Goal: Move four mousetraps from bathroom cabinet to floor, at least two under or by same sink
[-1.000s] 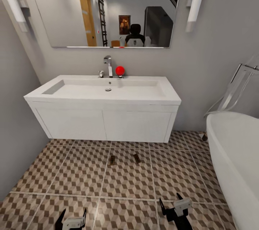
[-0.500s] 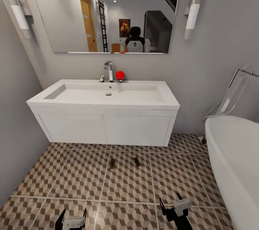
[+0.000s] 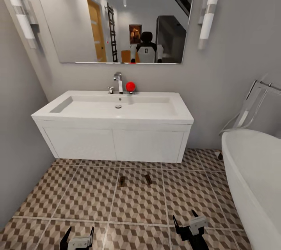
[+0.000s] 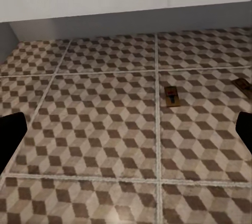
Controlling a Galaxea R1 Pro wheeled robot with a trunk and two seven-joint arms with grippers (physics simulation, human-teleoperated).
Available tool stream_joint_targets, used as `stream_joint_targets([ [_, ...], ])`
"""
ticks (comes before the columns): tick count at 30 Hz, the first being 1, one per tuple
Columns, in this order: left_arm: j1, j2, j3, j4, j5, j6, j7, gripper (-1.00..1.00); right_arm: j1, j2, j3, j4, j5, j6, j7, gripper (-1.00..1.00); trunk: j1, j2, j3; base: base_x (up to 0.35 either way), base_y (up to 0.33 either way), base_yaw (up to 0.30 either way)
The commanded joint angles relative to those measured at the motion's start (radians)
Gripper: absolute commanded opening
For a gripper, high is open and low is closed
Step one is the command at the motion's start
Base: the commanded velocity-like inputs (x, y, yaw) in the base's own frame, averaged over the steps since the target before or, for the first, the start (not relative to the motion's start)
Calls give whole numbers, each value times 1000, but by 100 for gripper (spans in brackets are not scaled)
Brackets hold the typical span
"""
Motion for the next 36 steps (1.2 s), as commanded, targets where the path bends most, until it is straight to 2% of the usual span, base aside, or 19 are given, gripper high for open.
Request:
stream_joint_targets([
  [1, -1, -1, -9, 3, 5, -4, 3, 100, -1, 0, 7, 1, -1, -2, -2, 100, -4, 7, 3, 0, 0, 0],
  [36, -1, -2, -9, 3, 5, -4, 3, 100, -1, 0, 7, 1, -1, -1, -2, 100, -138, 252, 145, 0, 0, 0],
])
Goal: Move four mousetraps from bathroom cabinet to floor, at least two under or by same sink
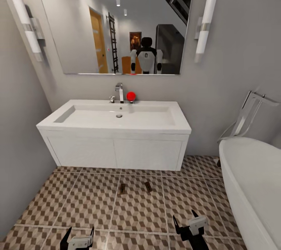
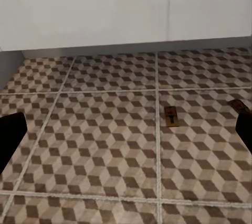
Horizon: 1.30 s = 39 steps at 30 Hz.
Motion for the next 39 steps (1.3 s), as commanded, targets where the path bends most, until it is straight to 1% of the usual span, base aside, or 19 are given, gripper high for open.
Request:
stream_joint_targets([
  [1, -1, -1, -9, 3, 5, -4, 3, 100, -1, 0, 7, 1, -1, -2, -2, 100, -4, 7, 3, 0, 0, 0],
  [26, -1, -1, -9, 3, 5, -4, 4, 100, -1, 0, 7, 0, -1, -2, -2, 100, -100, 182, 103, 0, 0, 0],
  [39, -1, -1, -9, 3, 5, -4, 3, 100, -1, 0, 7, 1, -1, -2, -2, 100, -150, 273, 163, 0, 0, 0],
])
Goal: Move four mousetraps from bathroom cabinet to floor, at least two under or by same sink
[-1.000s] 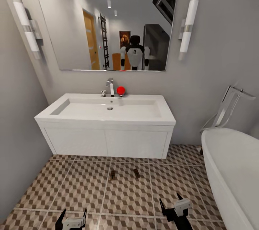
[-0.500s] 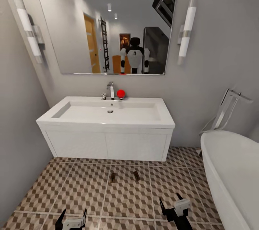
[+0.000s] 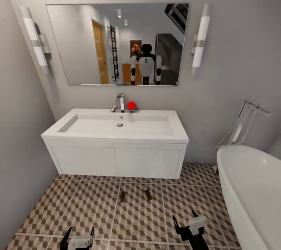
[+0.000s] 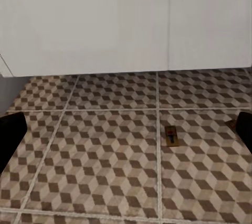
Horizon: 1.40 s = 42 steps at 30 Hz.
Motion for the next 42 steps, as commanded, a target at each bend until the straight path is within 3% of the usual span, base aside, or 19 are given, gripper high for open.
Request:
stream_joint_targets([
  [1, -1, -1, -9, 3, 5, -4, 3, 100, -1, 0, 7, 1, -1, -2, -2, 100, -4, 7, 4, 0, 0, 0],
  [42, -1, -2, -9, 3, 5, -4, 3, 100, -1, -1, 7, 1, -1, -2, -2, 100, -161, 294, 194, 0, 0, 0],
])
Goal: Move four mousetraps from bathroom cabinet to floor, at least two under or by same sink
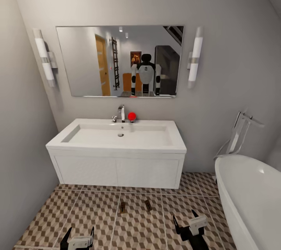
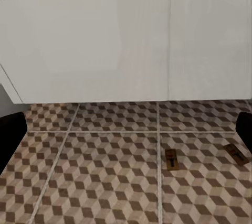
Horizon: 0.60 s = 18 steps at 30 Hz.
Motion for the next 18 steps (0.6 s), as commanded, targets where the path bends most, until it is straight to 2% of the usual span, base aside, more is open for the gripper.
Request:
stream_joint_targets([
  [1, -2, 0, -9, 3, 5, -4, 3, 100, -1, 0, 7, 1, -1, -2, -2, 100, -4, 6, 2, 0, 0, 0],
  [18, -2, -1, -9, 3, 5, -4, 4, 100, -1, 0, 7, 1, -1, -2, -2, 100, -69, 125, 55, 0, 0, 0],
])
